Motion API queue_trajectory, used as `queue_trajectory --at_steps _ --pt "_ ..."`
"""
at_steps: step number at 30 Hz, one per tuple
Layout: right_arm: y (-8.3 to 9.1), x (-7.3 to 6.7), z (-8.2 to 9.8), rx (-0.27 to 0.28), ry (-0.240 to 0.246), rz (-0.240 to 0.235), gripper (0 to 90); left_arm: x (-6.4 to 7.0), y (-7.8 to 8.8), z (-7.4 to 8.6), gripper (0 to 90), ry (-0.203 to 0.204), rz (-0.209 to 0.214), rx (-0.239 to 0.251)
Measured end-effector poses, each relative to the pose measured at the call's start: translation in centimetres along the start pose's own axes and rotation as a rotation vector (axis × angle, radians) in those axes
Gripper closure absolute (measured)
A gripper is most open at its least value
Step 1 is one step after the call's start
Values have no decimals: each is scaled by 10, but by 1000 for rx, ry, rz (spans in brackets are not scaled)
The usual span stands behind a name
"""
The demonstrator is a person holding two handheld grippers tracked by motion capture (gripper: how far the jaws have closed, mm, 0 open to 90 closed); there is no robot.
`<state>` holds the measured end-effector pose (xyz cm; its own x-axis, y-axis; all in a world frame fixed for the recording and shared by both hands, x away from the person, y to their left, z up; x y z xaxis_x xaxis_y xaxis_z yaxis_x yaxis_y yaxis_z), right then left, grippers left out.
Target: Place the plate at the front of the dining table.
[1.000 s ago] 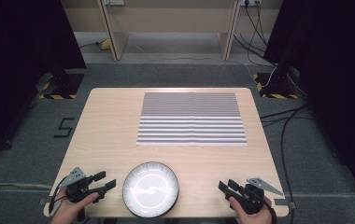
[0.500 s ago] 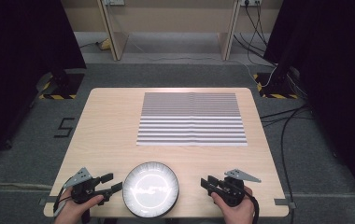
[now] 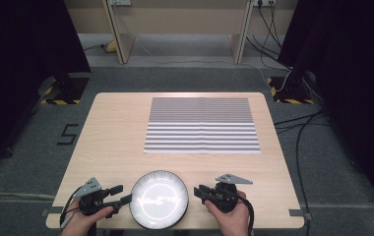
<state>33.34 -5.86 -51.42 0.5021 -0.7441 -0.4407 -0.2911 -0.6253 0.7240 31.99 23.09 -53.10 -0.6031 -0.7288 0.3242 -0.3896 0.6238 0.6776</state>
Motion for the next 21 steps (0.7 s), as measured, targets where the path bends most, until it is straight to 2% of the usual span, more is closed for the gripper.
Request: queue_trajectory --at_steps 4,10,14,16,21 --pt "-13 -9 0 -28 -9 -31 734 2 -1 1 430 11 11 -14" --pt "-25 -13 1 -52 -10 -22 759 0 -3 4 444 28 11 -27" --pt "-28 -15 3 -82 -12 -14 812 2 -4 5 451 33 23 -35" --pt "-29 -16 4 -89 -12 5 835 2 -5 5 459 32 27 -43" --pt "-28 -16 3 -112 -42 2 844 2 -6 6 483 41 30 -57"
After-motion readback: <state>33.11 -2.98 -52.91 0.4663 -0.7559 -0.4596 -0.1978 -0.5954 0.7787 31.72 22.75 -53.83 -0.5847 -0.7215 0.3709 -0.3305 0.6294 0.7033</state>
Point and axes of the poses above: each handheld gripper's, and its own axes: y roughly backward along the jaws, z roughly out of its underside, x roughly to its right, the point moved 8 cm from there along -y, roughly forward along the jaws, and after that the axes turned 15 degrees about -x, right-handed, at the moved point
